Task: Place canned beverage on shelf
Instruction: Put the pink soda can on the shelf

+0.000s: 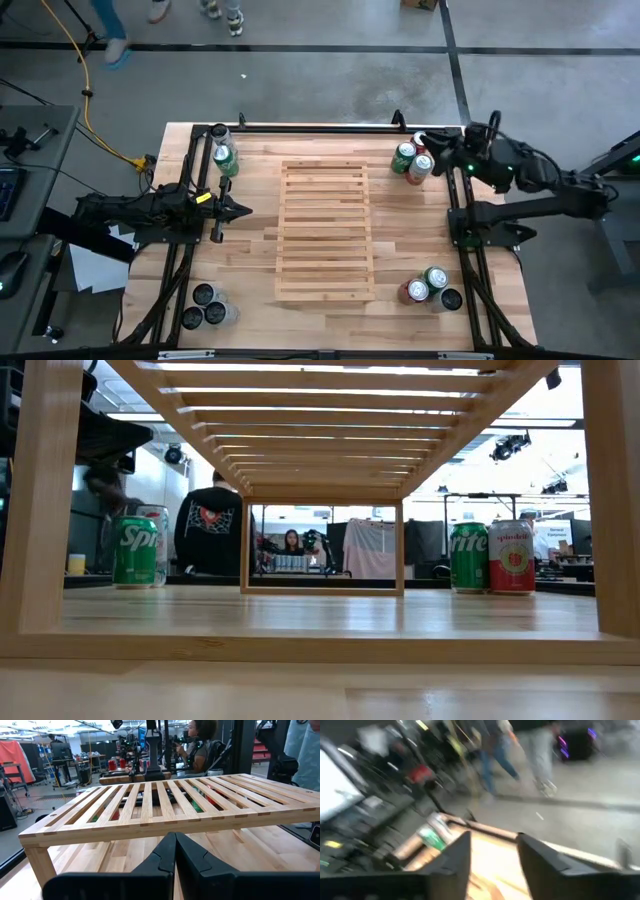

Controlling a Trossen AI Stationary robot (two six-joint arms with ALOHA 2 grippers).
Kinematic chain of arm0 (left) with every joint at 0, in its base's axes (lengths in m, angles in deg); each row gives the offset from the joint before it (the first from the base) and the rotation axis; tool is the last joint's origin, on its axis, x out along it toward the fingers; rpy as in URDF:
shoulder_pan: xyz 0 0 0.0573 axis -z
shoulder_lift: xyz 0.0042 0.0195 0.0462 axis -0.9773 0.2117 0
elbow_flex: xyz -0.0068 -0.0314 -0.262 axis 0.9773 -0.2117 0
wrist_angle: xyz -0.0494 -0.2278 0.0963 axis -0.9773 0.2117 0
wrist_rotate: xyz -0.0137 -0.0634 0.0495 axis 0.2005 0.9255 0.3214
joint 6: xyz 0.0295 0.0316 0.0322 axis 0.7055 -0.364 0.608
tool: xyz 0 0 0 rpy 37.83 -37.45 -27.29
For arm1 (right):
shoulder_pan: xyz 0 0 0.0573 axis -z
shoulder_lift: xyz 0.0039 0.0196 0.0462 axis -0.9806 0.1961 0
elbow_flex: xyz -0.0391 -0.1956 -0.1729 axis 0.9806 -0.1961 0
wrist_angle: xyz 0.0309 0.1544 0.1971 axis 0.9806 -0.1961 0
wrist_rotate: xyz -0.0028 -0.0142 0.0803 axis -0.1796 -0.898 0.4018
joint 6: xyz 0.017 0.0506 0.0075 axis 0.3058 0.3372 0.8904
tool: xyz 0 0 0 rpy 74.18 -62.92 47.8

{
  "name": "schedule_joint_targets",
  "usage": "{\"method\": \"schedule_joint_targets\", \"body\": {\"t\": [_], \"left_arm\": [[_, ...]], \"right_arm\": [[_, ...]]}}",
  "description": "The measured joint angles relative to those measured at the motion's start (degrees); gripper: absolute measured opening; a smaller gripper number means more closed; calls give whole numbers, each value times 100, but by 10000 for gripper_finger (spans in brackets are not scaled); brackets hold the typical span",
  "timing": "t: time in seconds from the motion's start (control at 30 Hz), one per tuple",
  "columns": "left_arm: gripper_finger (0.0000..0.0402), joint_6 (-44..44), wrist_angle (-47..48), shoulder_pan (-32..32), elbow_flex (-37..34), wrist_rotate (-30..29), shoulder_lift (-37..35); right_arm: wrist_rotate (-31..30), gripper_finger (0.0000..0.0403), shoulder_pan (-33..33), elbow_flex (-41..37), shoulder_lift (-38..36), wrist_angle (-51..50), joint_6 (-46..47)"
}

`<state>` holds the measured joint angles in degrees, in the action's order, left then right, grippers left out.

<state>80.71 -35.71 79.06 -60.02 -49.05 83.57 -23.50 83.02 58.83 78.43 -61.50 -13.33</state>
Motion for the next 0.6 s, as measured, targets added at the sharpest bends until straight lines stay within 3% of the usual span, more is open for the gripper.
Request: {"method": "schedule_joint_targets", "body": {"t": [0.13, 0.27, 0.6], "left_arm": [[0, 0, -1, 0, 1, 2, 0], [0, 0, 1, 0, 1, 0, 2], [0, 0, -1, 0, 1, 0, 0]], "right_arm": [[37, 243, 374, 589, 485, -1831, 1086], [334, 297, 812, 659, 855, -3101, 2031], [1033, 314, 1854, -316, 1484, -3124, 2357]]}}
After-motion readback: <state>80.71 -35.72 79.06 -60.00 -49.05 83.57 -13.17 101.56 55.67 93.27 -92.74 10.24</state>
